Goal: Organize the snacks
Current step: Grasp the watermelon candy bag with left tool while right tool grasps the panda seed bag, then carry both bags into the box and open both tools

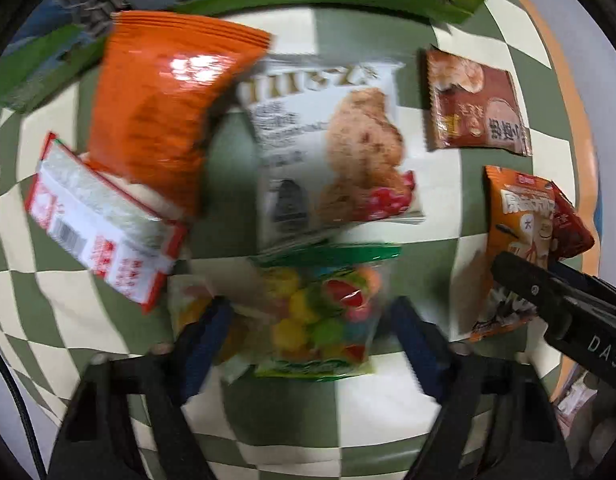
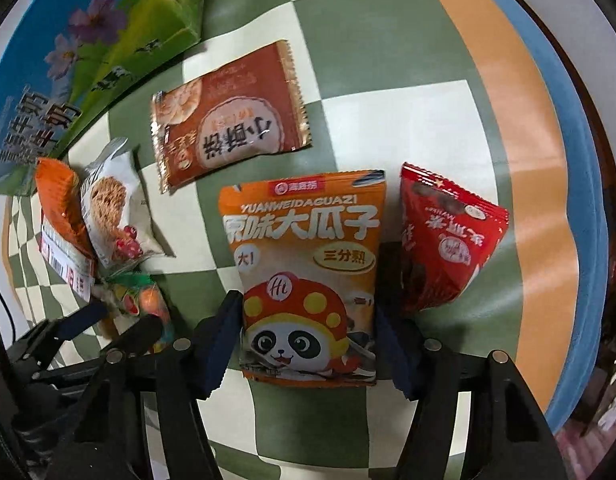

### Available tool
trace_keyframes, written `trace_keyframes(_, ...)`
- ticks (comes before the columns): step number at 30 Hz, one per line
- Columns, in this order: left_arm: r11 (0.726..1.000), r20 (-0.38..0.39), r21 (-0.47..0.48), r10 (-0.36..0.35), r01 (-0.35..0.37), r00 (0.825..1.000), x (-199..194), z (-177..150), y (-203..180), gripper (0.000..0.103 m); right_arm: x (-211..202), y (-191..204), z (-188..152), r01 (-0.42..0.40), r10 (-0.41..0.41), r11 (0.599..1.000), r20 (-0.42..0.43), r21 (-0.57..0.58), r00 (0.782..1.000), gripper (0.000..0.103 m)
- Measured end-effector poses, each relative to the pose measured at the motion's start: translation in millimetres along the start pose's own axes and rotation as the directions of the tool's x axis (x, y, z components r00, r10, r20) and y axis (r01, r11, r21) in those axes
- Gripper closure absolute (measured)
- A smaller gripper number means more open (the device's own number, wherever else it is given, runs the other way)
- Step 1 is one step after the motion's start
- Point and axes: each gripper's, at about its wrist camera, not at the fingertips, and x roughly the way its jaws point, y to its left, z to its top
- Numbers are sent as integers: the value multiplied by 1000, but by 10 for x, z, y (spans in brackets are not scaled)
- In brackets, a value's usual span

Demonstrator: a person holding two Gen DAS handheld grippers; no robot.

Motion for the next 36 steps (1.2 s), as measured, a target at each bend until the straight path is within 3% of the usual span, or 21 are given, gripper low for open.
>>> trace_keyframes(5, 1000, -29, 4, 9, -9, 1000, 189, -42, -88, 53, -24, -35, 61, 11, -11, 1000, 12, 10, 1000, 36)
trace_keyframes(12, 1000, -13, -17, -11, 10, 1000, 147, -226, -71, 54, -38, 73, 157, 62, -61, 998, 56, -21, 997, 45)
trace_keyframes(19, 999, 6, -8, -54, 54, 999, -138, -356, -9, 54, -100, 343, -125, 41, -40, 999, 57, -21, 998, 47)
trace_keyframes(27, 990, 107, -6, -142, 143, 984, -877, -386, 203, 54, -547, 580, -319, -41, 43, 999, 123, -24, 991, 47)
trace_keyframes(32, 977, 205, -12, -205, 212, 957, -1552, -262, 366, 54, -1088, 870, -234, -119, 132, 990, 203, -74, 970, 47)
trace_keyframes(36, 971, 279, -11, -228, 240, 933, -2012, 83, 609, 54, -1567, 1128, 61, -174, 202, 977, 266, -124, 943, 47)
